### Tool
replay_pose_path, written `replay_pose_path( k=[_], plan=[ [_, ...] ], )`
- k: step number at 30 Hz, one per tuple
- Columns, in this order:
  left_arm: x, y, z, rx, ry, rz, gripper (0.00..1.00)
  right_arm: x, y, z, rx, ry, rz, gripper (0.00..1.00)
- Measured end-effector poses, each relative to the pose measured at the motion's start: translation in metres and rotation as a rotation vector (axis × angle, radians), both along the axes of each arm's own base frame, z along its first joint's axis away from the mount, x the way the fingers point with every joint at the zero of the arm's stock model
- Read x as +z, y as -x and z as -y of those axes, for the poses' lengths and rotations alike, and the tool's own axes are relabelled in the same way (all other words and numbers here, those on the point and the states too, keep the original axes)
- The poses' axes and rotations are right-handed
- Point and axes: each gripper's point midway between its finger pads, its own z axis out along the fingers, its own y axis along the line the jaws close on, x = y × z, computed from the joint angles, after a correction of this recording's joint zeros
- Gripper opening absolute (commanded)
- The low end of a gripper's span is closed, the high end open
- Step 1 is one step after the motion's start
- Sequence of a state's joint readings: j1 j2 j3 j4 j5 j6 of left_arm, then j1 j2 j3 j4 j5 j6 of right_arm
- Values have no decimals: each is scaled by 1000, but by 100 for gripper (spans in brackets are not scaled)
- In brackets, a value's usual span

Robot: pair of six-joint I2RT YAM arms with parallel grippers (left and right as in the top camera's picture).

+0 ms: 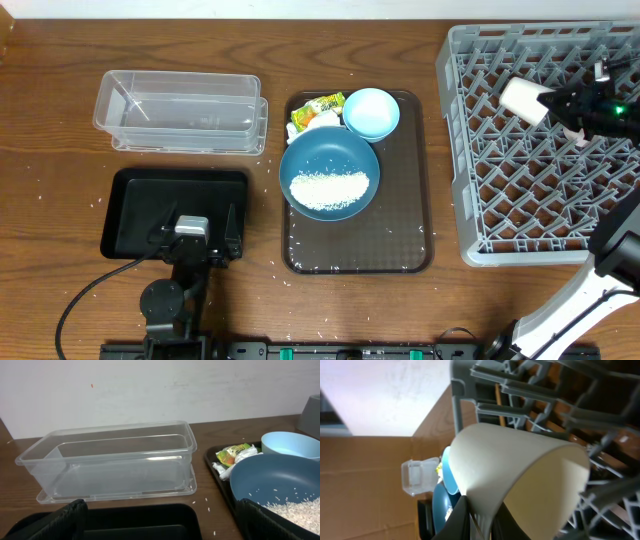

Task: Sort waste into correct bins and load items into the dishwasher rack
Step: 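Lower the white cup into the rack and open the right gripper, then move the right gripper to the light blue cup and grasp it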

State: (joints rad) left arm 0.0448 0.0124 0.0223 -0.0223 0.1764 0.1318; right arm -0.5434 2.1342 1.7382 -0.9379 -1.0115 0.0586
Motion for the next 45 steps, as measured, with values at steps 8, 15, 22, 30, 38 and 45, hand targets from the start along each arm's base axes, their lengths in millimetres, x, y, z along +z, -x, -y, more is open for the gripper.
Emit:
replay_pose_path(
  k=[8, 15, 22, 30, 38, 45],
  plan=[
    [0, 0, 0, 0, 0, 0, 96, -39, 36, 56, -163, 285, -271, 25],
    [0, 0, 0, 0, 0, 0, 96, -21, 50, 71, -244, 406, -320, 25],
    [0, 0, 0, 0, 0, 0, 97, 47, 54, 65, -305, 505, -202, 24],
    [0, 0, 0, 0, 0, 0, 96, 73, 30, -12, -156, 531, -88, 40],
    [0, 0, 0, 0, 0, 0, 97, 79, -5, -146, 100, 636, 91, 61],
    [0, 0, 0, 0, 0, 0, 97, 43, -38, -253, 221, 724, 211, 61]
  ],
)
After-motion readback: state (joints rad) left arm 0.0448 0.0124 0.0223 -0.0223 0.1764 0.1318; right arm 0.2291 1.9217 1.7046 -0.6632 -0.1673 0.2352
